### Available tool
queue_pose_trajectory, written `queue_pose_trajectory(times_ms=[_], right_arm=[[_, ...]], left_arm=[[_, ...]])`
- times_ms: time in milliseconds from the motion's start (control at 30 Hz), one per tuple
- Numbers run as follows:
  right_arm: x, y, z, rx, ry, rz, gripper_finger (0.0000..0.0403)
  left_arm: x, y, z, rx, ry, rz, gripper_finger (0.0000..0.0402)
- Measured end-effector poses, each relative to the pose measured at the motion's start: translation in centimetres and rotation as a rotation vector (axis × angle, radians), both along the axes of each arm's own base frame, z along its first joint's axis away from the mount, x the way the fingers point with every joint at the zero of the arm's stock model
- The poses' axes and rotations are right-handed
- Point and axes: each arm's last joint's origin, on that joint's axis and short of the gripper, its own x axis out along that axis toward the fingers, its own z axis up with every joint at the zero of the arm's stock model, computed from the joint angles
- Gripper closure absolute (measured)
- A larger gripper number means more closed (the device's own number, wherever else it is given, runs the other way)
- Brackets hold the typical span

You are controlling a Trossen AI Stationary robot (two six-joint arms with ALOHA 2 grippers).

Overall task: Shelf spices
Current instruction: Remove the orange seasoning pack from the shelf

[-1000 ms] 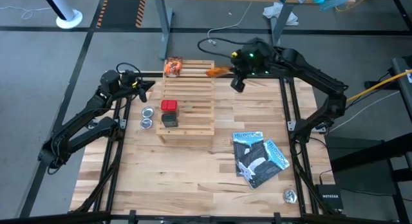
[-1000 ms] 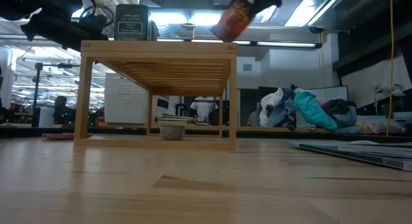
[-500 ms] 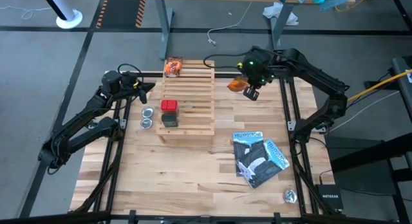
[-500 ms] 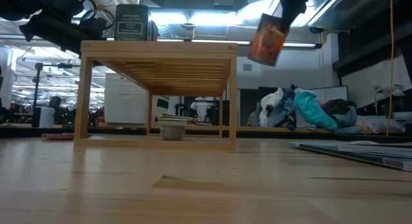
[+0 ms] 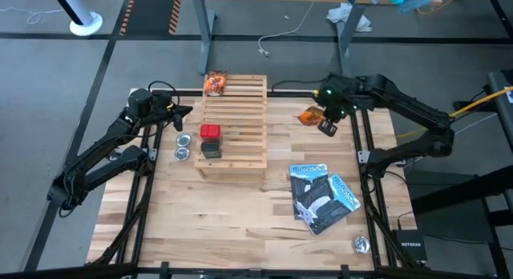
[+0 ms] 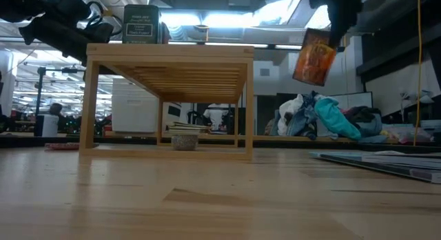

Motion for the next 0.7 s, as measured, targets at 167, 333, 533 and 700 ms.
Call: queue_pose_trajectory(times_ms=[167, 333, 533, 700], right_arm=[[-1.4, 0.7, -3.5, 0.012, -0.055, 0.008, 0.0403], [-2.1, 1.2, -8.3, 0.086, -0.017, 0.003, 0.0403], [-1.6, 1.1, -12.2, 0.086, -0.074, 0.017, 0.0403], [-1.4, 1.0, -13.6, 0.073, -0.106, 0.015, 0.0403]], left_arm=[[0.0, 0.0, 0.0, -0.003, -0.003, 0.002, 0.0401], [0.0, 0.0, 0.0, -0.014, -0.011, 0.007, 0.0401], [0.0, 0.0, 0.0, -0.021, -0.015, 0.01, 0.0401], [0.0, 0.0, 0.0, -0.037, -0.02, 0.015, 0.0401]])
